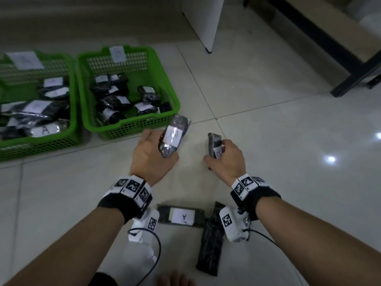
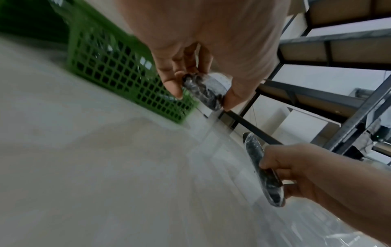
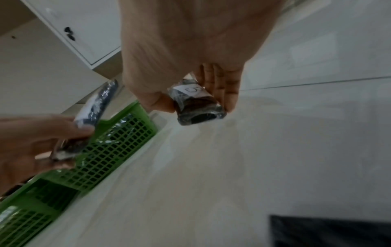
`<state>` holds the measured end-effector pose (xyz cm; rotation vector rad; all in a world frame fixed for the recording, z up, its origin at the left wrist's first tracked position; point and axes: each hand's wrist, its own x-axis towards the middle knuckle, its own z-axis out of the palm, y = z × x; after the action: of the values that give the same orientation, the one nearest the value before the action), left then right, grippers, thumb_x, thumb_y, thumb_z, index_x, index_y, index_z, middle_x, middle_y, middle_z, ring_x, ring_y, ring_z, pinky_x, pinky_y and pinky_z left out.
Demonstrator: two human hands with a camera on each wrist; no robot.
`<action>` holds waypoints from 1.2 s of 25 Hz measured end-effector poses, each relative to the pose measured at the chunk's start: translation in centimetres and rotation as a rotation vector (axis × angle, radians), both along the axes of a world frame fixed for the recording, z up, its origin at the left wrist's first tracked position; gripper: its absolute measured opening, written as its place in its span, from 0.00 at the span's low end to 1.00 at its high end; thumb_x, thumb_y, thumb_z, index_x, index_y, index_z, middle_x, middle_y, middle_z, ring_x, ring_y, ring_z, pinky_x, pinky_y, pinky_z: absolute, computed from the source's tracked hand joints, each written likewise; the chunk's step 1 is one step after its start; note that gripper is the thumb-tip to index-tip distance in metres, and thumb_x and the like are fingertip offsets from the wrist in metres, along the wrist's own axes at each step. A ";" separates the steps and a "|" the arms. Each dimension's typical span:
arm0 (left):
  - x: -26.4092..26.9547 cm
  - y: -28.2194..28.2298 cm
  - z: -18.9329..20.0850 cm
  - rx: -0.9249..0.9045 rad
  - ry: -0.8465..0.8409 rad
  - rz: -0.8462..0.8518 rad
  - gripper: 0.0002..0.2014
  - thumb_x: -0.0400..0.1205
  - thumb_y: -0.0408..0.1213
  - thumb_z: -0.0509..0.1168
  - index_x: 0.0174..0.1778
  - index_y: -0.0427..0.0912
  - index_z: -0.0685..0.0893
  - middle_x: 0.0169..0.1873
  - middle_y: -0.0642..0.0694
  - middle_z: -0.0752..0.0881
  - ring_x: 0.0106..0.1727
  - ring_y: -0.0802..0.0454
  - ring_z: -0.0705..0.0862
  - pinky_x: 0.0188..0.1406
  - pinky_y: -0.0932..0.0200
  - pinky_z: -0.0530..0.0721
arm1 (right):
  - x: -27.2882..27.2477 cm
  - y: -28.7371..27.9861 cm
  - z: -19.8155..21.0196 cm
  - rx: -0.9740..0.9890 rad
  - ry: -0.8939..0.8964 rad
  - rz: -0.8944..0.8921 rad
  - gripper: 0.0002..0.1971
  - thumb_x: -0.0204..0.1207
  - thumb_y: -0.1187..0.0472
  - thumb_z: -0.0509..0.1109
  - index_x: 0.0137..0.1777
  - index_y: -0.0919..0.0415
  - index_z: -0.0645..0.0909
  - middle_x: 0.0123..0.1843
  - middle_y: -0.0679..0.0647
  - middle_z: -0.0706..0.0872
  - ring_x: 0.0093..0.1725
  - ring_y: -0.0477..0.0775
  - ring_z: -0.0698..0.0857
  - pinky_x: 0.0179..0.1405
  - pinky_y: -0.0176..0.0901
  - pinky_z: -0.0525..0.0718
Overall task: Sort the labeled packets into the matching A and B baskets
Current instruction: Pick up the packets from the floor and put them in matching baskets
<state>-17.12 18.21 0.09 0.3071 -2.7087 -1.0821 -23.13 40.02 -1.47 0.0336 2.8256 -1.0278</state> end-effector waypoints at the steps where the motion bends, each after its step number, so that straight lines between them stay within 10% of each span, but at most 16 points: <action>1: -0.3 -1.4 0.8 0.005 0.066 0.041 0.22 0.69 0.43 0.75 0.59 0.44 0.82 0.51 0.48 0.80 0.52 0.45 0.81 0.48 0.54 0.81 | 0.0 -1.1 0.6 -0.057 0.042 0.026 0.26 0.62 0.49 0.80 0.57 0.55 0.77 0.49 0.49 0.83 0.49 0.55 0.85 0.44 0.42 0.78; 6: -5.7 -10.0 3.8 -0.130 0.163 0.176 0.20 0.74 0.43 0.72 0.58 0.44 0.74 0.54 0.40 0.80 0.53 0.39 0.80 0.49 0.49 0.79 | -1.9 -7.3 3.1 -0.183 0.293 0.199 0.26 0.63 0.54 0.78 0.61 0.53 0.76 0.46 0.48 0.87 0.41 0.52 0.85 0.38 0.45 0.83; 12: -11.0 -18.4 3.2 -0.502 -0.137 0.184 0.11 0.84 0.42 0.63 0.57 0.40 0.79 0.56 0.32 0.80 0.56 0.30 0.80 0.50 0.41 0.83 | -7.0 -16.3 4.7 -0.125 0.401 0.405 0.16 0.68 0.51 0.77 0.52 0.56 0.79 0.42 0.50 0.83 0.43 0.54 0.80 0.36 0.44 0.72; 22: -5.4 -16.2 2.6 -0.521 -0.035 0.179 0.19 0.80 0.50 0.57 0.61 0.43 0.79 0.63 0.41 0.81 0.65 0.38 0.78 0.71 0.38 0.68 | -13.2 -24.2 3.3 0.152 0.252 0.475 0.16 0.77 0.50 0.75 0.58 0.59 0.79 0.62 0.58 0.83 0.62 0.62 0.81 0.54 0.45 0.76; 27: -0.8 -7.9 3.0 -0.338 0.222 -0.169 0.09 0.80 0.36 0.63 0.55 0.40 0.80 0.54 0.42 0.81 0.52 0.42 0.80 0.53 0.45 0.79 | -7.8 -17.0 3.9 0.103 0.512 0.424 0.14 0.76 0.56 0.70 0.59 0.60 0.81 0.61 0.59 0.82 0.62 0.63 0.78 0.59 0.56 0.77; 30: 2.0 -2.5 1.7 -0.180 0.100 -0.497 0.09 0.81 0.41 0.65 0.54 0.43 0.81 0.50 0.47 0.82 0.45 0.47 0.82 0.45 0.49 0.83 | -3.7 -10.6 3.2 0.062 0.437 0.482 0.10 0.70 0.61 0.71 0.51 0.59 0.80 0.49 0.55 0.84 0.49 0.58 0.82 0.48 0.53 0.80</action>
<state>-15.09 15.75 1.74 -0.4600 -2.8326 -0.9136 -26.82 29.41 1.72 -0.9216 2.9849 -0.9162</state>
